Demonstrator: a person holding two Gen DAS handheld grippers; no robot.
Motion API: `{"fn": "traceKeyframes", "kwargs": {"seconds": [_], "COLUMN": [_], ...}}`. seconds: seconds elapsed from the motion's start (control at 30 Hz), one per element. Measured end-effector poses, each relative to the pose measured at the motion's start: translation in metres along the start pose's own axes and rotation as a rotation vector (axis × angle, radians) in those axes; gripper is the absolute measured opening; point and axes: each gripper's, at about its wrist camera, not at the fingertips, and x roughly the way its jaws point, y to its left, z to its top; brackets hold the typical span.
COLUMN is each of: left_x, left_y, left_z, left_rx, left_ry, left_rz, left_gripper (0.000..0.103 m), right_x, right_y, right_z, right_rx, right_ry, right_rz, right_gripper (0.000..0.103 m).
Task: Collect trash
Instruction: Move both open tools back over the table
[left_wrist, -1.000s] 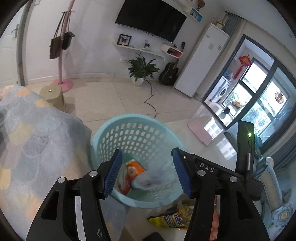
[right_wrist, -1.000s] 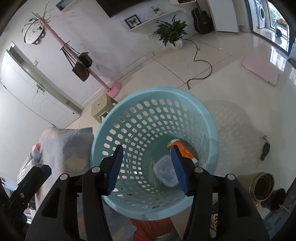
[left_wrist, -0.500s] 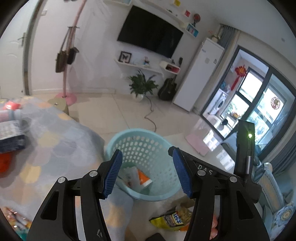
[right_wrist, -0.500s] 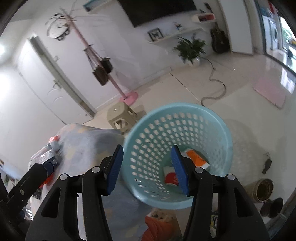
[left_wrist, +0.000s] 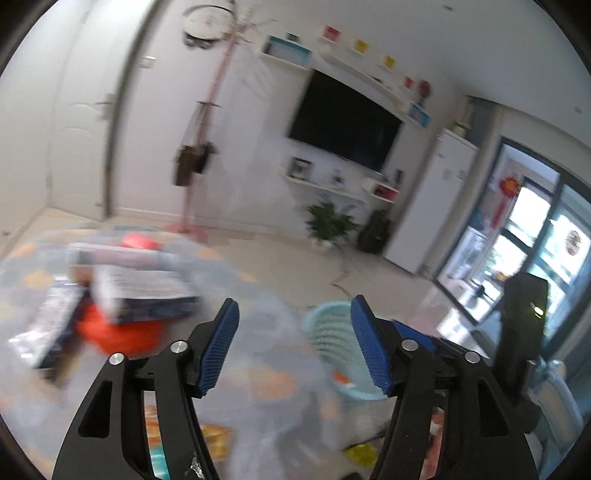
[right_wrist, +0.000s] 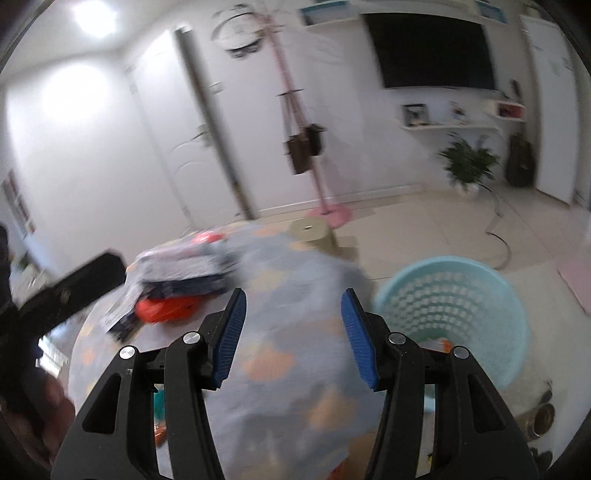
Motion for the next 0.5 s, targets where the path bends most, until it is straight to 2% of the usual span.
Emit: {"fn": "traceKeyframes", "kwargs": {"seconds": [0.1,0.3,0.4,0.5], "left_x": [-0.024,-0.059,-0.066,-0.065], "left_y": [0.031,0.093,0.122,0.147], "left_z": [-0.004,-0.008,-0.012,-0.017], "left_rx": [-0.036,-0.146,-0.172,-0.178], "left_ry": [-0.018,-0.042,-0.011,0.018], "left_rz": [0.082,0.178,0.218,0.27], "left_gripper": [0.064,0.067,0.075,0.075], "right_x": [0.005,0.022,0.032,0.039], "right_y": [0.032,0.095,0.123,0.139], "right_z": [-0.013,-0.052,-0.073,-0.09], "right_rx": [-0.052,-0.173,-0.252,-0.317], "right_ry": [0.03,0.128,0.179,0.213], "right_rz": [0.064,0.197,0.227,0.236], "right_gripper": [0.05,0.05,0.05,0.05]}}
